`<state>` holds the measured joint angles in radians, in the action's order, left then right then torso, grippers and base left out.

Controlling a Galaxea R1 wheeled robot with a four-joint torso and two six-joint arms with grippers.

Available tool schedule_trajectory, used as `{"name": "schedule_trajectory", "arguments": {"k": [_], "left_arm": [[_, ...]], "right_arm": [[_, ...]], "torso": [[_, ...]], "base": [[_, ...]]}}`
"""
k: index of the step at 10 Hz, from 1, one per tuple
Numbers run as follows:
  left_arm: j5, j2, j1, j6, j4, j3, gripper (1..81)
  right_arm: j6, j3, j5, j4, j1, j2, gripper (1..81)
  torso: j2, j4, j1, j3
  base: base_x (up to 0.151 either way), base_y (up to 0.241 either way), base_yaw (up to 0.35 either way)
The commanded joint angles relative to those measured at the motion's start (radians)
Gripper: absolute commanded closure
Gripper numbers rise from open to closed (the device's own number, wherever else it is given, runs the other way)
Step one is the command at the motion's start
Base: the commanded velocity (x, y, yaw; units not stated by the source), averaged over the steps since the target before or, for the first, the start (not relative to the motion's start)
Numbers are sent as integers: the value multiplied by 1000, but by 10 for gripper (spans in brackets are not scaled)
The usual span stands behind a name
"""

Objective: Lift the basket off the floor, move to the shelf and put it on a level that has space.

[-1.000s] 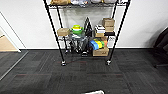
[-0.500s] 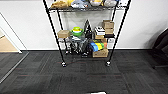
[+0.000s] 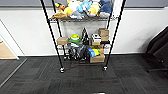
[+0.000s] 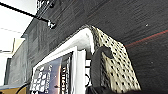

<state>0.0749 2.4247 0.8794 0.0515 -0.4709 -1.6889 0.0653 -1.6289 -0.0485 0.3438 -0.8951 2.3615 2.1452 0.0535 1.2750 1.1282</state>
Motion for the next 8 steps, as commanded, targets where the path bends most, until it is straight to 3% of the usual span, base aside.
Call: {"name": "schedule_trajectory", "arguments": {"k": [1, 2, 4, 8], "left_arm": [[45, -44, -107, 2, 6, 54, 811], [45, -48, -107, 2, 6, 58, 811], [45, -76, -99, 4, 8, 87, 811], [43, -142, -55, 7, 14, 124, 811]], "right_arm": [[7, 48, 2, 20, 95, -54, 811], [5, 45, 2, 18, 90, -54, 811], [4, 48, 2, 12, 84, -54, 811], [2, 83, 10, 9, 40, -55, 811]], "torso": [[-97, 49, -62, -51], [-130, 21, -84, -22], [-176, 50, -115, -42], [-312, 52, -203, -47]], "base": [[0, 0, 0], [0, 0, 0], [0, 0, 0], [0, 0, 0]]}}
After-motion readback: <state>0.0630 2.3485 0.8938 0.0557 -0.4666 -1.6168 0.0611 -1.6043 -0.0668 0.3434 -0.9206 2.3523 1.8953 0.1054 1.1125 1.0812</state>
